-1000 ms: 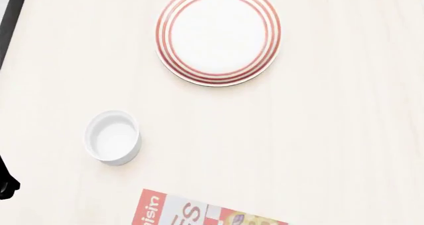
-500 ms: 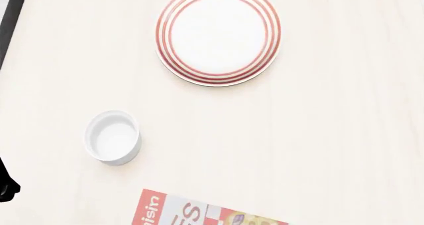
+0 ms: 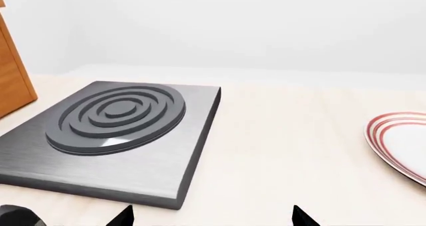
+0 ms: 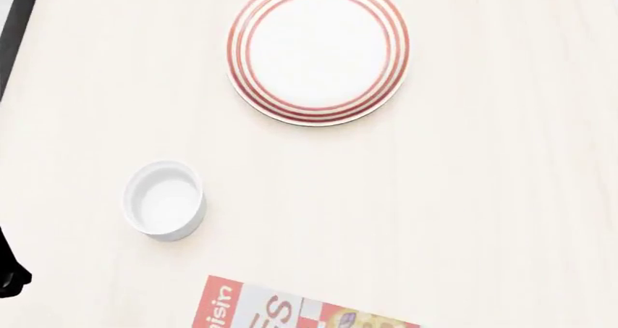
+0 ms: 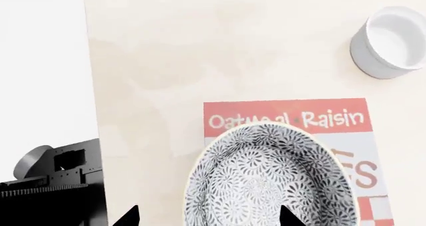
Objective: Pick the akita bowl on the cookies box and place it on the plate.
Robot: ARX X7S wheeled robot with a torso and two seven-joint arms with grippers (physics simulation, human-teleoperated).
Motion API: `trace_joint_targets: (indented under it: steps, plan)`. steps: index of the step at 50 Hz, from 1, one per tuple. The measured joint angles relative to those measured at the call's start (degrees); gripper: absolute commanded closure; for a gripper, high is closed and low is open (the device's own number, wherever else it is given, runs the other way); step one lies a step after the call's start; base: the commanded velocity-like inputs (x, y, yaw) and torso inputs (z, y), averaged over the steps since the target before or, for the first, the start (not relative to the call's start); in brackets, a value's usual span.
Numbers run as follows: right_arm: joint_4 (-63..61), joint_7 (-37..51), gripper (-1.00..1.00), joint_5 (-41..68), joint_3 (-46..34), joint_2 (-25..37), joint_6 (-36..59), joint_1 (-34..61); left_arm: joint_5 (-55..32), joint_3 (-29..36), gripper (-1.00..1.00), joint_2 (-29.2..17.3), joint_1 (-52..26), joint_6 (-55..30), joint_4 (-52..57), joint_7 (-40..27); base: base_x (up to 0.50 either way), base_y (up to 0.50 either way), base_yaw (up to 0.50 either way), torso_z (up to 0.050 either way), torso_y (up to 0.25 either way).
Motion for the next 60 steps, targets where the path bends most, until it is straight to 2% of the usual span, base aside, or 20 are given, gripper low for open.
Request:
trace_joint_targets:
  steps: [12, 41, 42, 60]
  plan:
    - [2.8, 0.8, -1.00, 0.0, -5.7, -2.2, 1.1, 2.9, -0.3, -0.3, -1.00, -0.2, 0.2, 0.3, -0.2, 0.0, 0.00, 0.00, 0.00, 0.000, 0.000]
    - [4.4, 0.5, -1.00, -0.7, -13.7, -5.6, 2.2, 5.3, -0.5, -0.5, -1.00, -0.3, 0.9, 1.4, -1.1, 0.1, 0.00, 0.00, 0.00, 0.000, 0.000]
    - [4.4, 0.5, 1.00, -0.8, -14.0, -5.6, 2.3, 5.3, -0.6, -0.5, -1.00, -0.4, 0.9, 1.5, -1.1, 0.1, 0.00, 0.00, 0.00, 0.000, 0.000]
    - [3.7, 1.2, 1.00, -2.2, -16.4, -5.9, 2.6, 7.3, -0.7, -0.3, -1.00, -0.5, 1.1, 1.7, -1.2, 0.0, 0.00, 0.00, 0.00, 0.000, 0.000]
